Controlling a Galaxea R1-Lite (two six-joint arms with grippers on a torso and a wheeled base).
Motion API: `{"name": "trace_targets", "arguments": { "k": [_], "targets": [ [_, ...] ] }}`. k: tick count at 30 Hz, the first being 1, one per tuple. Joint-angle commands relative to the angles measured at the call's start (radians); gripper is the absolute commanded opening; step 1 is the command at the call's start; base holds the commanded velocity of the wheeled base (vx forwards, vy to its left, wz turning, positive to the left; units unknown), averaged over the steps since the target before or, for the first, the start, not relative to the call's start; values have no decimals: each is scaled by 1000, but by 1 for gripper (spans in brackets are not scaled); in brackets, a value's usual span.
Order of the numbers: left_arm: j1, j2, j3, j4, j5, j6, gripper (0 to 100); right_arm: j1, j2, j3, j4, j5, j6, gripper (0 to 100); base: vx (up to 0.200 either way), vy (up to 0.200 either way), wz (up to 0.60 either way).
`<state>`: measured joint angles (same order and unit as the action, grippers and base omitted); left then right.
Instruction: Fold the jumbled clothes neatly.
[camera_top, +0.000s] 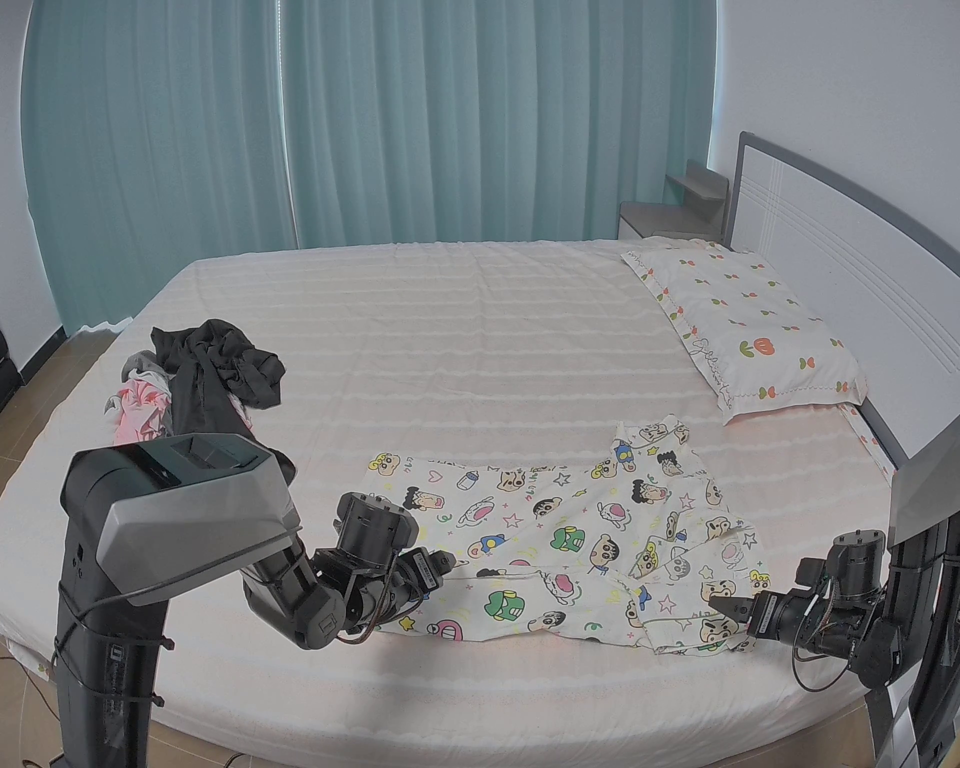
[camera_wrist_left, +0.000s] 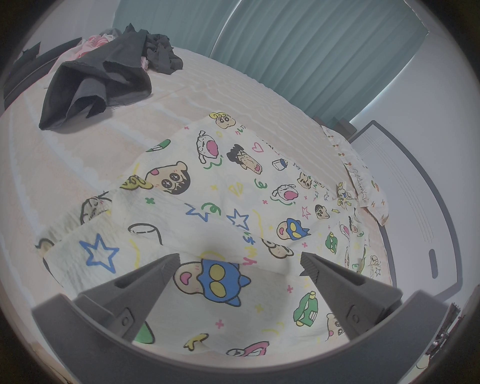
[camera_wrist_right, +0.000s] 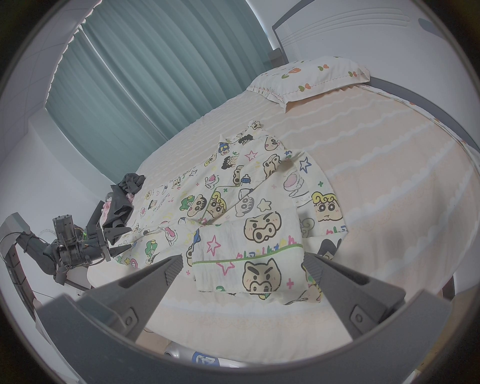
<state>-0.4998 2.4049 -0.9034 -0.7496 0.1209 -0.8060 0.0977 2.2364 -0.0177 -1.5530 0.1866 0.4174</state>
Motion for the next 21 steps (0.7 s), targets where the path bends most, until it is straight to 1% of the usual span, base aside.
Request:
{"name": "trace_targets", "arguments": {
  "k": [1,4,6,7,11,14,15,17,21],
  "targets": [
    [4,30,-32,-1,23,8,100,1,2,18,-18,1,0,100,0,0,0],
    [20,62,-78,-2,69,27,100,1,3,18,-18,1,0,100,0,0,0],
    [35,71,-111,-1,86,41,100,1,3,18,-18,1,0,100,0,0,0],
    [37,71,-115,-1,88,42,100,1,3,18,-18,1,0,100,0,0,0],
    [86,76,-206,7,89,59,100,1,3,18,-18,2,0,100,0,0,0],
    [118,105,-293,47,89,71,100,1,3,18,-18,2,0,100,0,0,0],
    [119,106,-298,49,89,71,100,1,5,18,-18,2,1,100,0,0,0],
    [141,117,-350,88,92,71,100,1,5,18,-18,2,1,100,0,0,0],
    [165,111,-362,102,92,73,100,-1,5,18,-18,2,1,100,0,0,0]
  ]
}}
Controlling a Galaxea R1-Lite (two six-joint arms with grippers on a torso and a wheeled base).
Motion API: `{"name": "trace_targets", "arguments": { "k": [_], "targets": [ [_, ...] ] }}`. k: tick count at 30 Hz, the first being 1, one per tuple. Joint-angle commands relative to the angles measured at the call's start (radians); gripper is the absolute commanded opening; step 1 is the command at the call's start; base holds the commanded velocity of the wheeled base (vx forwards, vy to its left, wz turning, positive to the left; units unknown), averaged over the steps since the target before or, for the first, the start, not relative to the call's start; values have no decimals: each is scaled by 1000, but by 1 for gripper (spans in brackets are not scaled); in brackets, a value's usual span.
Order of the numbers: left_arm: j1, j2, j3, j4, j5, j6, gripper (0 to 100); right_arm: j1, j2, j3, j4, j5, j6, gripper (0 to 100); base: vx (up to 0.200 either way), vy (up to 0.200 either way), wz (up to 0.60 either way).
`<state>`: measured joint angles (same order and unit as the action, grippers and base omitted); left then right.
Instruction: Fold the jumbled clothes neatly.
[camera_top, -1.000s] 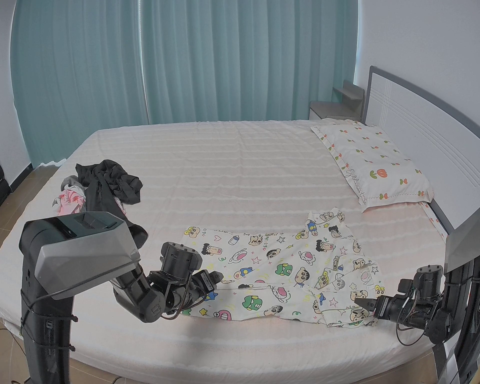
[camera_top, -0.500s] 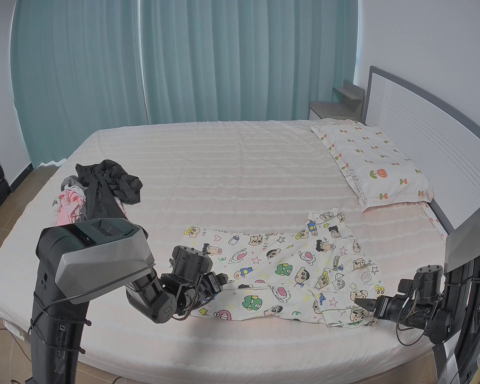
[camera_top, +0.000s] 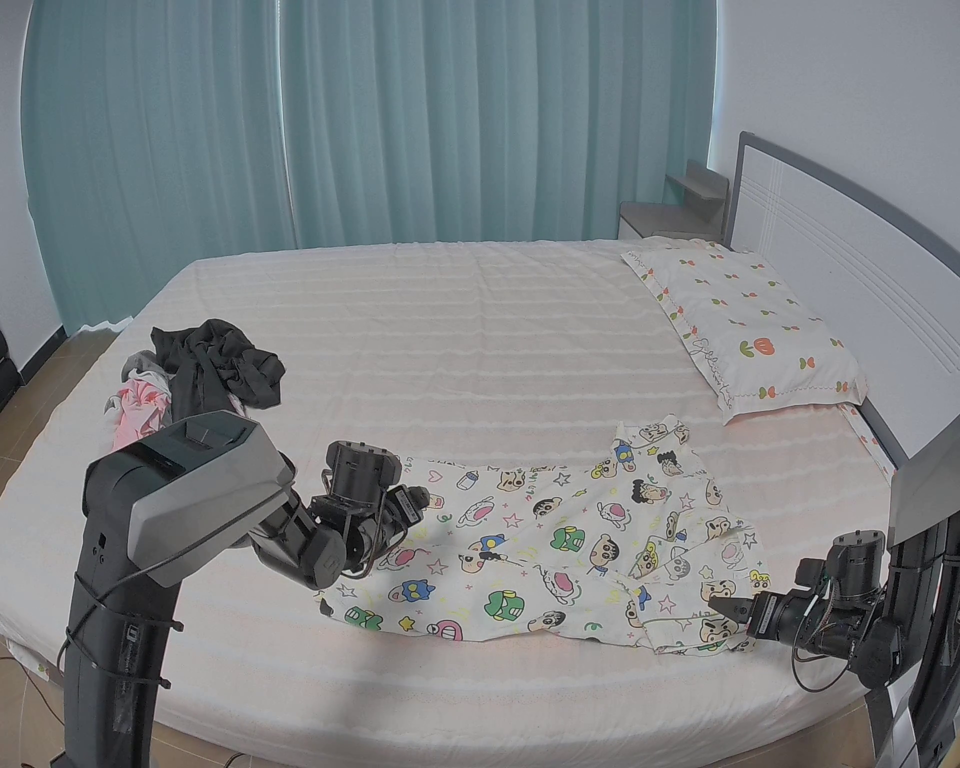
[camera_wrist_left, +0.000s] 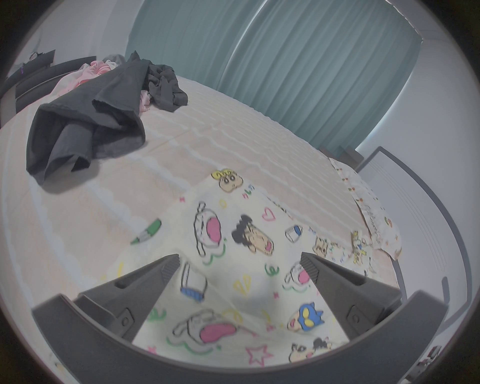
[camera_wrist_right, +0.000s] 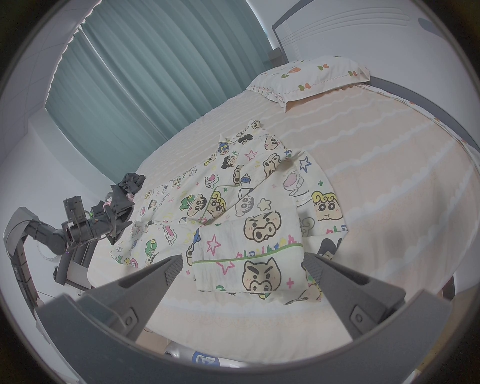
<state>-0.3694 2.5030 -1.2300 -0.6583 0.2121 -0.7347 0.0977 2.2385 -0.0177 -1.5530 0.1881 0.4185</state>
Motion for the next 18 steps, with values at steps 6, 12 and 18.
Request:
{"name": "trace_targets", "arguments": {
  "k": [6,12,18],
  "targets": [
    [69,-138,136,20,-169,9,100,-3,4,18,-18,2,2,100,0,0,0],
    [125,-282,345,31,-456,186,100,-3,10,18,-18,4,14,100,0,0,0],
    [171,-279,400,112,-494,367,100,-1,10,18,-18,4,29,100,0,0,0]
  ]
}}
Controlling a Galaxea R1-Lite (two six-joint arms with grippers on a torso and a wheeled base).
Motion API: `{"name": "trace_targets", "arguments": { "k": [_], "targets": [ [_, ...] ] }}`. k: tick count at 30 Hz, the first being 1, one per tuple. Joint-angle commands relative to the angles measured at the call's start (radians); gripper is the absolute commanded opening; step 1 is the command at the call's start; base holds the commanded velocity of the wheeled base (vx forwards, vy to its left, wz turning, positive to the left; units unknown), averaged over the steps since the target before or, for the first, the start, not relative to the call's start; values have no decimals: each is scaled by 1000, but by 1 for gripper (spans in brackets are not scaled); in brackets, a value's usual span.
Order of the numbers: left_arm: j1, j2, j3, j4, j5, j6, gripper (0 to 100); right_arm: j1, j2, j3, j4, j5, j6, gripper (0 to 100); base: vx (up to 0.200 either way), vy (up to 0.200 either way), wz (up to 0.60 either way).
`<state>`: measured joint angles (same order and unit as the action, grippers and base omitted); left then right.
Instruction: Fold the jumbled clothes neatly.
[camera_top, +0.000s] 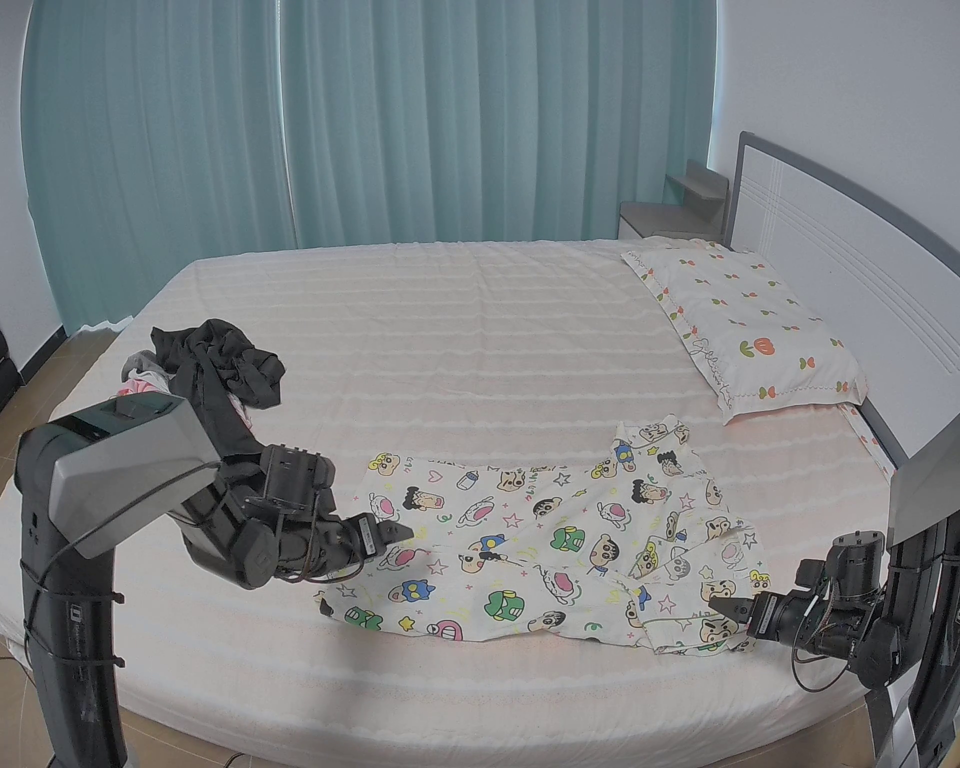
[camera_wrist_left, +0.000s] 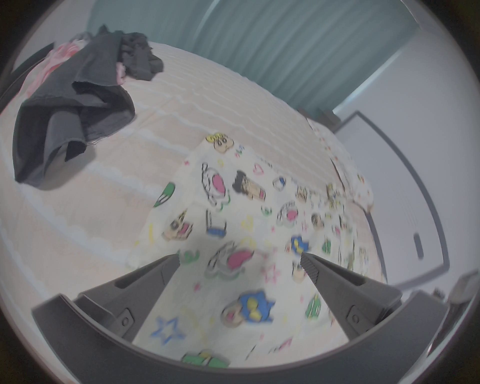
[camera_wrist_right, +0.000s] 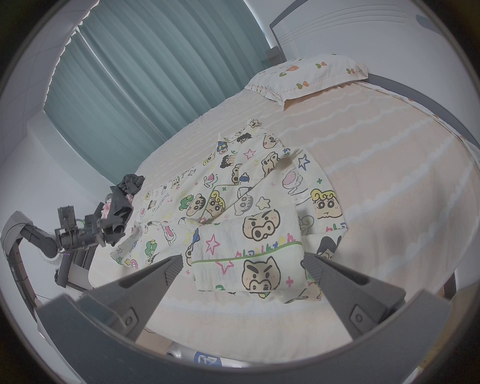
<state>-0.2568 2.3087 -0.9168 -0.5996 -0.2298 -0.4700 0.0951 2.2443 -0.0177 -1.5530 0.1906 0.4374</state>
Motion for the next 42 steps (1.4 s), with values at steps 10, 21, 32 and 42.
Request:
{"name": "trace_targets", "arguments": {
  "k": [10,21,32,42],
  "targets": [
    [76,-74,82,50,-59,128,100,2,3,18,-18,0,10,100,0,0,0],
    [70,-20,92,46,-60,160,100,2,3,18,-18,0,10,100,0,0,0],
    [77,-2,105,47,-57,162,0,2,5,18,-18,1,10,100,0,0,0],
    [93,-71,214,49,-46,200,0,0,6,18,-18,6,10,100,0,0,0]
  ]
}}
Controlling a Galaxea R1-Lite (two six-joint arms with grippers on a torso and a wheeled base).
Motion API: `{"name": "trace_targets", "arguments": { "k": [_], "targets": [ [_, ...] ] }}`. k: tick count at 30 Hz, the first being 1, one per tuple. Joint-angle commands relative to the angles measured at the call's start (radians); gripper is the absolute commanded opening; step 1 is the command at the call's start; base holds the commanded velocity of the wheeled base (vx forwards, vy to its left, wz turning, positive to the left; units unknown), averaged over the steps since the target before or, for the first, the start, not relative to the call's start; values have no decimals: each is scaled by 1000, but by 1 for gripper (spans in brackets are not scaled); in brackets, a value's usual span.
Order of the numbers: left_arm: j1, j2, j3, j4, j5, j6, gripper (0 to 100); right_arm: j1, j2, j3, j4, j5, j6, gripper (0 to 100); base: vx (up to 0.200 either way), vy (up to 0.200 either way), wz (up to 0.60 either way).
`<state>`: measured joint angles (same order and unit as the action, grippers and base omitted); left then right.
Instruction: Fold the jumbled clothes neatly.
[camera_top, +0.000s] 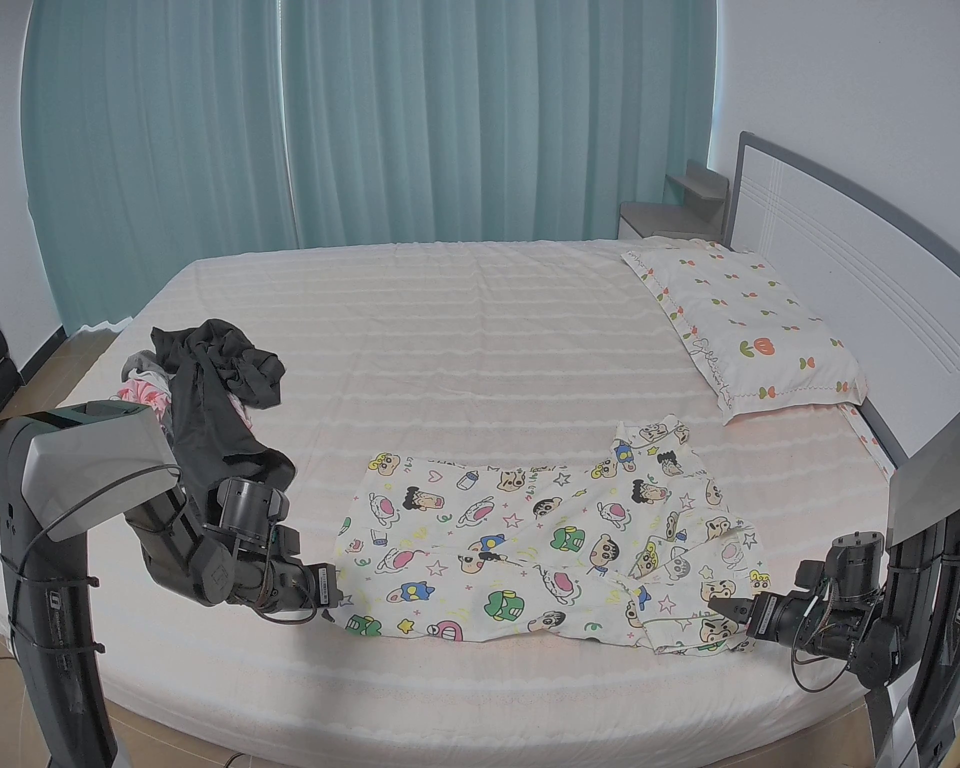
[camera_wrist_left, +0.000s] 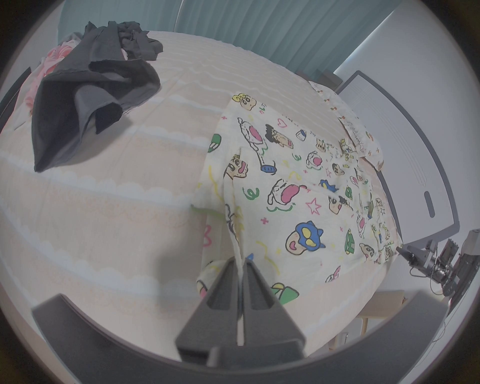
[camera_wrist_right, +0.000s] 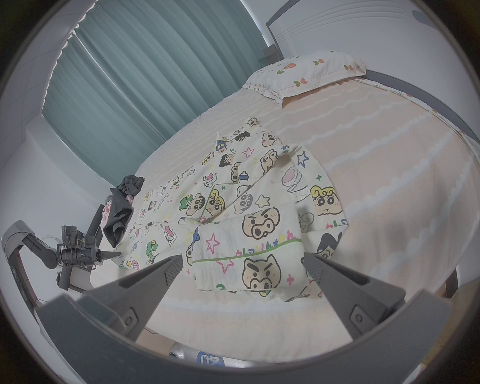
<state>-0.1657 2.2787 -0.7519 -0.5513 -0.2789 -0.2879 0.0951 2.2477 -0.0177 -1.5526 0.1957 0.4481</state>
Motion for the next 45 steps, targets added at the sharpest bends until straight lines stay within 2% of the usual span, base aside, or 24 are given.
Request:
{"name": "trace_targets", "arguments": {
  "k": [1,17,33,34,39,45],
  "targets": [
    [0,-50,60,1,6,21,0,0,3,18,-18,1,0,100,0,0,0],
    [-11,-122,215,-1,47,24,0,0,3,18,-18,2,0,100,0,0,0],
    [-12,-116,269,-4,52,30,0,2,3,18,-18,1,0,100,0,0,0],
    [-12,-116,266,-4,58,29,100,2,3,18,-18,1,0,100,0,0,0],
    [-11,-114,266,-18,75,27,100,2,-3,18,-18,-2,-2,100,0,0,0],
    [23,-133,276,-95,66,13,100,-12,-65,18,-18,-10,-8,100,0,0,0]
  ]
}}
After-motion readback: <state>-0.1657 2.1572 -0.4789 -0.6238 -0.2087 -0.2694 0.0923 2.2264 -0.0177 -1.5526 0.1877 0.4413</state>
